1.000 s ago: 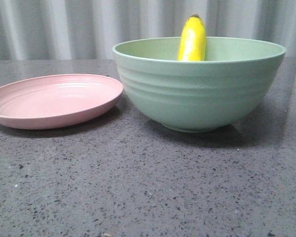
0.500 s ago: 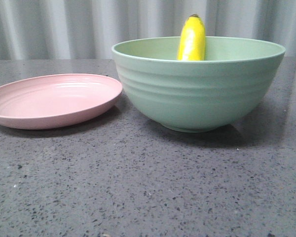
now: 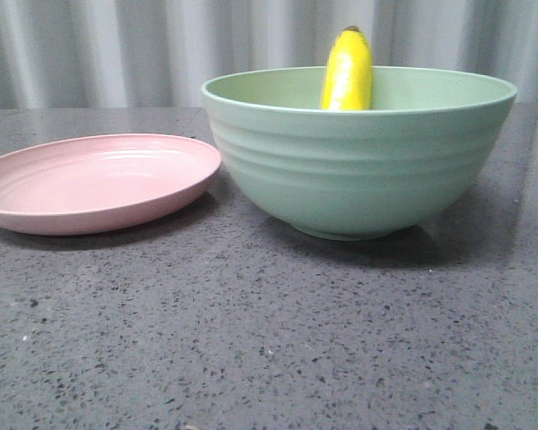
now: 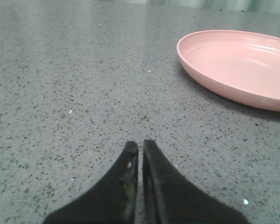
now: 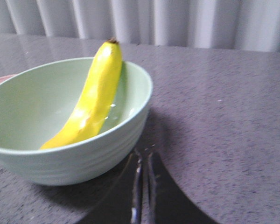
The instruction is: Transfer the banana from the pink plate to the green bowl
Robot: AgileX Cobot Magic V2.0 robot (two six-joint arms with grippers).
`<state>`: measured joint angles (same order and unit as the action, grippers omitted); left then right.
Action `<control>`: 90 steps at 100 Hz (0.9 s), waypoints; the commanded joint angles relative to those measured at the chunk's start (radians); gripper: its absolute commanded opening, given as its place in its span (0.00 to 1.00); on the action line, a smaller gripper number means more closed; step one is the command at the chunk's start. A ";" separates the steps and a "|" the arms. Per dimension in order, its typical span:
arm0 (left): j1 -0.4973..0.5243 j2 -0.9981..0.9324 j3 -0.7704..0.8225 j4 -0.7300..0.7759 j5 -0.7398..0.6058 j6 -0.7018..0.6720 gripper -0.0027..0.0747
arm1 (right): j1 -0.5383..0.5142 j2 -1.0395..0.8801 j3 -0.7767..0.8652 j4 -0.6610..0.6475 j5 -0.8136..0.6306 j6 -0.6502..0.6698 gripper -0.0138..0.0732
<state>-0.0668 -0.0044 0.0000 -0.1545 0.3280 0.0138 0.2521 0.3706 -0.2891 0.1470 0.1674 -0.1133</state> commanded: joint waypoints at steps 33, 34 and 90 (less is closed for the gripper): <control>0.001 -0.025 0.010 -0.001 -0.043 -0.002 0.01 | -0.318 -0.225 0.139 -0.013 -0.079 -0.003 0.08; 0.001 -0.025 0.010 -0.001 -0.043 -0.002 0.01 | -0.325 -0.236 0.149 -0.013 -0.079 -0.003 0.08; 0.001 -0.025 0.010 -0.001 -0.043 -0.002 0.01 | -0.398 -0.405 0.319 -0.063 0.145 -0.011 0.08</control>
<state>-0.0668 -0.0044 0.0000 -0.1545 0.3280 0.0138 -0.1382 -0.0099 0.0112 0.0999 0.3295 -0.1149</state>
